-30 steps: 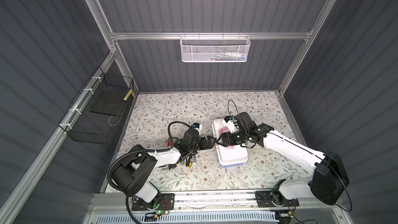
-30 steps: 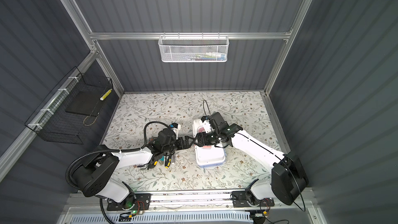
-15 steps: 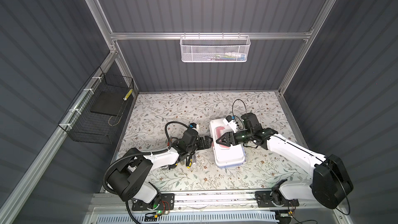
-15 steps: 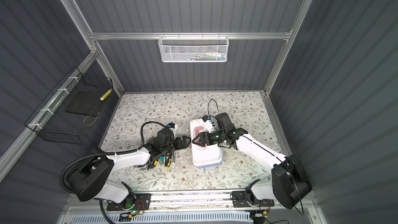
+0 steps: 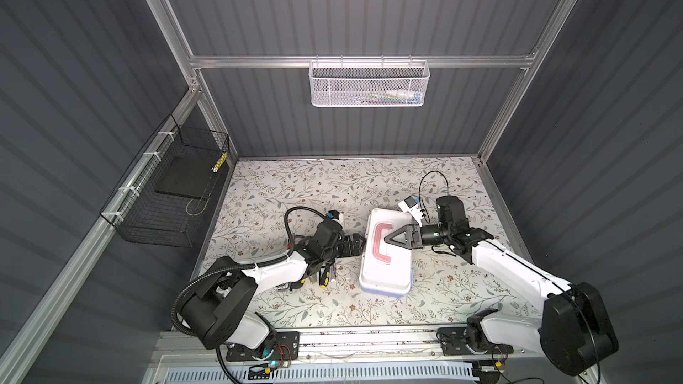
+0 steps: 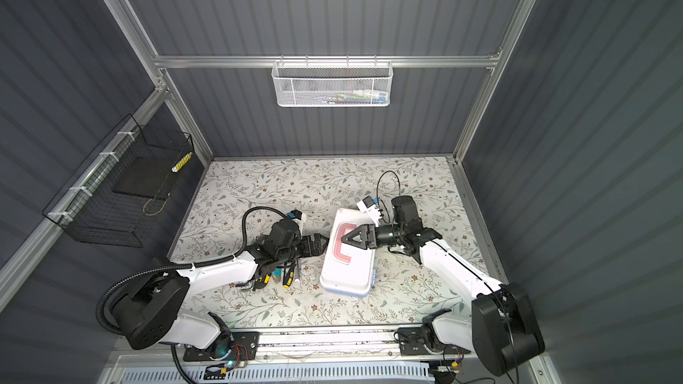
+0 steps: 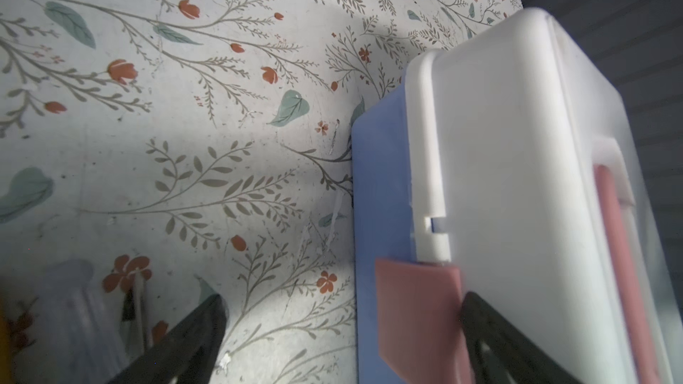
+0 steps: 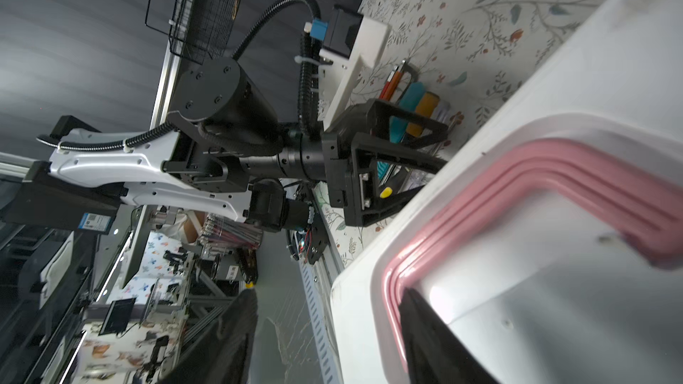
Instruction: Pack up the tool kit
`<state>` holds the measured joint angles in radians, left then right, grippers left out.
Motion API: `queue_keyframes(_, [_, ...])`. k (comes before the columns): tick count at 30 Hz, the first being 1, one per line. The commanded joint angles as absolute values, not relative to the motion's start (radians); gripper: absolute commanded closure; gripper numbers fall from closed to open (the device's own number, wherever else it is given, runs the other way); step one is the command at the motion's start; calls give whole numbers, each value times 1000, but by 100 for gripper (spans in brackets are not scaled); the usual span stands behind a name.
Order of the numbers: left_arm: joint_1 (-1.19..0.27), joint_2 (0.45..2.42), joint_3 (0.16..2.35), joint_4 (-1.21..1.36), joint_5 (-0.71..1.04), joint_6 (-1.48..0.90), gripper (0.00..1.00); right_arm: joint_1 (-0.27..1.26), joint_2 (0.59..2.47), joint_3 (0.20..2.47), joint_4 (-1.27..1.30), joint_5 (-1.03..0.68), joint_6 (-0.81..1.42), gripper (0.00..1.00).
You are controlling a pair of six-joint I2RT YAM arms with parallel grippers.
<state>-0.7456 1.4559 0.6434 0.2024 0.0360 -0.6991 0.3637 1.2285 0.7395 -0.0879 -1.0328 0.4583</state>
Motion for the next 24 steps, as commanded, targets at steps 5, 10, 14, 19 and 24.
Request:
queue_keyframes(5, [-749,1429,668,129,28,-661,1,503,1168,953,-581,-470,546,35])
queue_keyframes(10, [-754,1441,658,146,56,-669,1,646,1195,1046,-668,-248,662,34])
queue_keyframes(14, [-763,1432,611,190,50,-680,1,709,1247,1077,-675,-197,707,34])
queue_keyframes(19, [-772,1414,573,204,61,-686,0,753,1314,1125,-711,-129,731,34])
queue_keyframes(24, [-783,1369,548,189,59,-678,1,785,1377,1150,-697,-120,749,33])
